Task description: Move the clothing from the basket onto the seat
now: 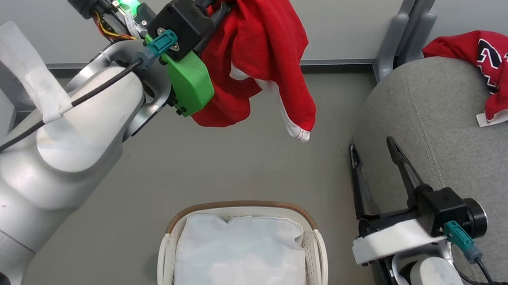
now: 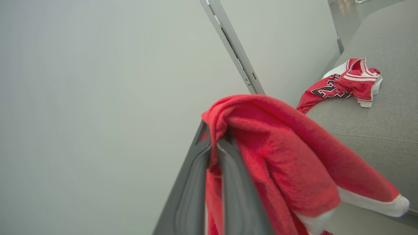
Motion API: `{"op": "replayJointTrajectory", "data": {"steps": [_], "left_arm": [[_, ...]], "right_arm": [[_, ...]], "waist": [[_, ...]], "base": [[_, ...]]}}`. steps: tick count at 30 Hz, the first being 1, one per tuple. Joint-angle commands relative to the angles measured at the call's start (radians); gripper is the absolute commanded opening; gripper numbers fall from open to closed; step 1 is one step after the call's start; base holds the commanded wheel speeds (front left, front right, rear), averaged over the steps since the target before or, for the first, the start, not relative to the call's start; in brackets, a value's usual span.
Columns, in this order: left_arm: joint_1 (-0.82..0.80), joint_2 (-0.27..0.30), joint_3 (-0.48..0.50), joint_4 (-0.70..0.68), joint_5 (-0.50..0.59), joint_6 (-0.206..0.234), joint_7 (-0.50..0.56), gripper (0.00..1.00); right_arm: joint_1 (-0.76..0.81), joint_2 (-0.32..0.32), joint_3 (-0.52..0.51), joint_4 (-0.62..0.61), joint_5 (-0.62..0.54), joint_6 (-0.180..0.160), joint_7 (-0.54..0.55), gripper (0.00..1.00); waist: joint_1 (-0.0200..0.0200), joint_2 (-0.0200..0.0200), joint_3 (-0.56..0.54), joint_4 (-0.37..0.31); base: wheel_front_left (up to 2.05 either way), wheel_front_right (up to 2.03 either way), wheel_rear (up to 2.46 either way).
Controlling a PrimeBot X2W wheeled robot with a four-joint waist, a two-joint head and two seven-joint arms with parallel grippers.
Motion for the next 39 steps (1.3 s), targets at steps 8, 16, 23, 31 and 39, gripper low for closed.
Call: {"op": "replayJointTrajectory", "data": {"steps": [8,16,23,31,39], "left_arm": [[-0.007,-0.017,-0.024,-0.01,-0.029,-0.002,0.026,0.0],[-0.007,-0.049,-0.051,-0.025,-0.039,-0.002,0.037,0.0],[0.002,-0.068,-0.078,-0.063,-0.048,-0.002,0.048,0.0],[0.025,-0.075,-0.106,-0.112,-0.064,-0.002,0.059,0.0],[0.054,-0.07,-0.118,-0.121,-0.092,-0.001,0.056,0.0]], "right_arm": [[-0.094,-0.003,0.115,-0.015,0.054,-0.001,-0.002,1.0],[-0.205,-0.004,0.221,0.058,0.035,-0.001,-0.002,1.0],[-0.26,-0.004,0.197,0.162,-0.01,-0.001,-0.002,1.0],[-0.32,-0.003,0.176,0.211,-0.053,-0.001,-0.002,1.0],[-0.357,-0.003,0.224,0.233,-0.031,-0.001,-0.002,0.0]], "waist": [[0.0001,0.0,-0.03,0.002],[0.0001,0.0,-0.049,0.029],[0.0001,0.0,-0.06,0.061],[0.0001,0.0,-0.073,0.085],[0.0001,0.0,-0.082,0.094]], "base": [[0.0,0.0,0.0],[0.0,0.0,0.0],[0.0,0.0,0.0],[0.0,0.0,0.0],[0.0,0.0,0.0]]}}
